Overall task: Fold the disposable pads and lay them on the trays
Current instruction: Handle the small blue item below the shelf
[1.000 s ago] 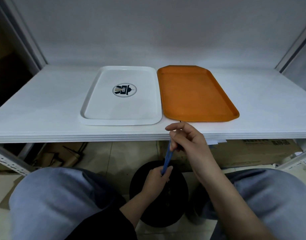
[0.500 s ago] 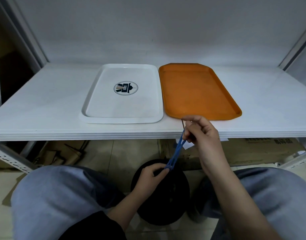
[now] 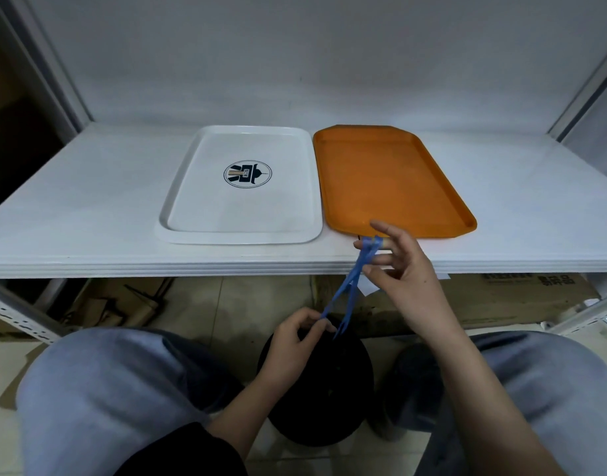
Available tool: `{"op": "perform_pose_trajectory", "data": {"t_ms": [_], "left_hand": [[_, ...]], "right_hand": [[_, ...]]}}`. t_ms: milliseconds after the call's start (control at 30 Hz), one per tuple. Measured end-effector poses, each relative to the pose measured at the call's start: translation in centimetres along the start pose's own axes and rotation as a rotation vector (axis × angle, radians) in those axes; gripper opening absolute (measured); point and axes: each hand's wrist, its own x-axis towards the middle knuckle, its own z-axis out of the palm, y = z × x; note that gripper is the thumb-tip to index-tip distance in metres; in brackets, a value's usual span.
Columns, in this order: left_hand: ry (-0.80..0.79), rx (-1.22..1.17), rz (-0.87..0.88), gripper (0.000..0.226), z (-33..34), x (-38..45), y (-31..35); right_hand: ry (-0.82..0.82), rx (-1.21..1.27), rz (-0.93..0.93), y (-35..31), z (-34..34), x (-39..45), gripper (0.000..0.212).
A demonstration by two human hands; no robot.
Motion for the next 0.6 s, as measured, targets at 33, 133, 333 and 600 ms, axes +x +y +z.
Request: {"op": "perform_pose_trajectory", "data": {"t_ms": [33,133,333,600], "left_hand": [[-0.004,-0.08,-0.033,0.015,0.0,0.0,0.2],[-0.01,-0.223,-0.103,0.016,0.1,0.0,0.2],[0.11,-0.26,-0.144,0.02,0.1,0.0,-0.3],[0.161,-0.286,-0.137,0.015,-0.2,0.2,-0.6]], "right_hand": [[0.012,-0.009,0.005,0.2,0.1,0.0,0.057],[0.0,-0.005,-0.006,0.7,0.6,-0.1,0.059],[0.23,0.034,0.188,4.0,2.3,-0.9,0.018],[-0.077,-0.411,0.381,9.1,5.7,-4.4,0.021]]}}
